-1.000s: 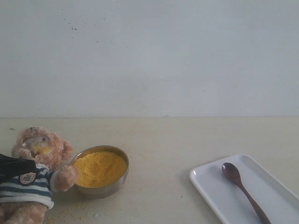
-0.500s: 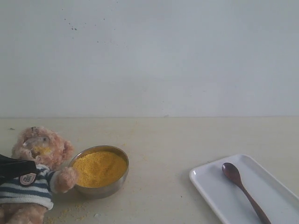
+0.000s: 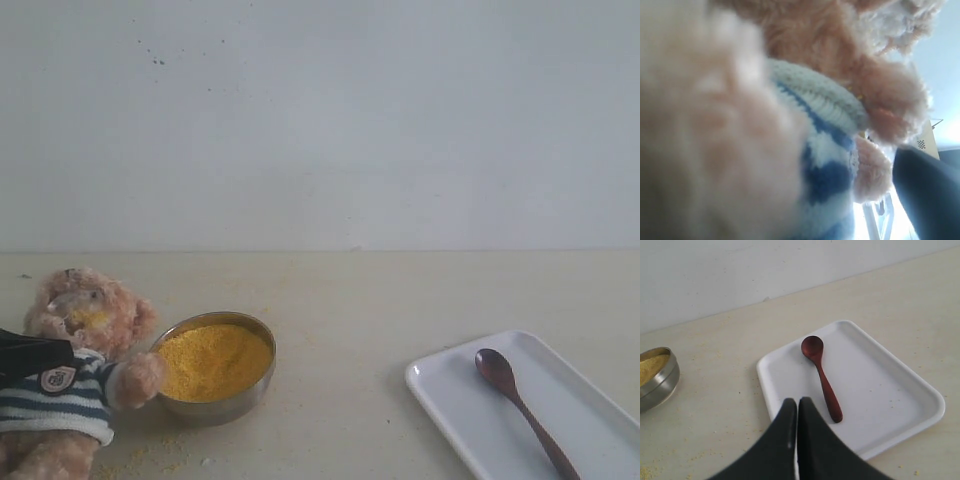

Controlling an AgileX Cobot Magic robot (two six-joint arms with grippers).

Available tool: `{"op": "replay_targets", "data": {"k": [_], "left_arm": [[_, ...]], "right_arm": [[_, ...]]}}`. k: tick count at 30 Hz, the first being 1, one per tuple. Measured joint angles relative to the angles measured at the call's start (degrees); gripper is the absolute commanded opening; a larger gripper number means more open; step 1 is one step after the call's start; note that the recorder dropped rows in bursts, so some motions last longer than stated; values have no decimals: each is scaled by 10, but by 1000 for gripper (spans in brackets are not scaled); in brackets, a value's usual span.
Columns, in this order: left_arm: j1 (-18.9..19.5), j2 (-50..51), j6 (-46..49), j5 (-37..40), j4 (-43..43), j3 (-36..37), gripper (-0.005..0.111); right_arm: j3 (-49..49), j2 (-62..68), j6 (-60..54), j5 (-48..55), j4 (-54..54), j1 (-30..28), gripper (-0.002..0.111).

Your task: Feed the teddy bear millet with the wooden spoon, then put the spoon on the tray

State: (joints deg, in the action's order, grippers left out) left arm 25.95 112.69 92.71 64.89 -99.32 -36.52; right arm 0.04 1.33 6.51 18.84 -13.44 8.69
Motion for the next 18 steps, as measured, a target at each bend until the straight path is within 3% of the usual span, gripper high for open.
{"op": "replay_targets", "data": {"k": [7, 11, 18], "left_arm": [[43, -47, -11, -1, 30, 0, 88], [56, -99, -15, -50, 92, -13, 87], [-2, -167, -51, -231, 220, -14, 81]], "right_arm": [[0, 0, 0, 0, 0, 0, 0], [0, 0, 0, 0, 0, 0, 0], [0, 0, 0, 1, -1, 0, 0]]}}
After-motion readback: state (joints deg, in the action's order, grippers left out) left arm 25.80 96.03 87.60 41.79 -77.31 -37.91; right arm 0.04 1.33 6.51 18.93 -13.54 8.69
